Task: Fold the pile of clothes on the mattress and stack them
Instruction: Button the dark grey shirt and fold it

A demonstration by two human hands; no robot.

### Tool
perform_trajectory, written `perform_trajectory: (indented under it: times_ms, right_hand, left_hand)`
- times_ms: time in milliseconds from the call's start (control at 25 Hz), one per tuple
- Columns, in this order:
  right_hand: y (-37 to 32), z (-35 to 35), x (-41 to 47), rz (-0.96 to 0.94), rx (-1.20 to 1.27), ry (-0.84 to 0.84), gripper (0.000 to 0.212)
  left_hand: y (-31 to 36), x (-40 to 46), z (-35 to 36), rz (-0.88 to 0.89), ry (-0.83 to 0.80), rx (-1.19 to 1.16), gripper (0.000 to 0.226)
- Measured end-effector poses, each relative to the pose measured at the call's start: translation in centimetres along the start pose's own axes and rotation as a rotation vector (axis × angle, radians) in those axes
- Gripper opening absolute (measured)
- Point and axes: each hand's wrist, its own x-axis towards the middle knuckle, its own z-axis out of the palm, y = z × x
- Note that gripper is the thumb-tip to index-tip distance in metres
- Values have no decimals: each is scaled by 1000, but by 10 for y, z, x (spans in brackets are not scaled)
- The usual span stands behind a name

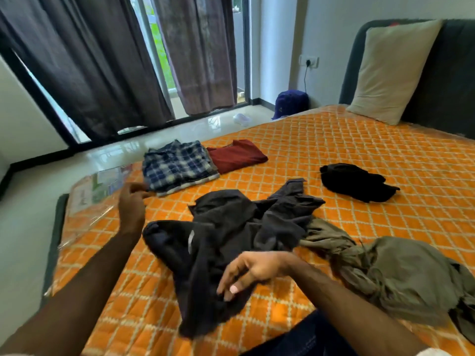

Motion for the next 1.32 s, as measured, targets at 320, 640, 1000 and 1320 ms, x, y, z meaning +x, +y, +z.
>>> perform_trajectory:
  times_ms: [320,640,1000,1320]
  right_hand:
    - [58,-47,-44,764,-800,1012,71]
    - [98,-72,-149,908,-546,978,54]
    - [55,-156,-214,403,-198,1770,39]
    - [79,-124,-92,323,-696,978,82]
  left_hand:
    - [-67,-95,65,448,-1057,1261,104]
    - [-41,-109,120,433,-1035,1062,71]
    - [-51,-146,205,459,-841,960,25]
    - [-23,-94,142,10,-967,83,32]
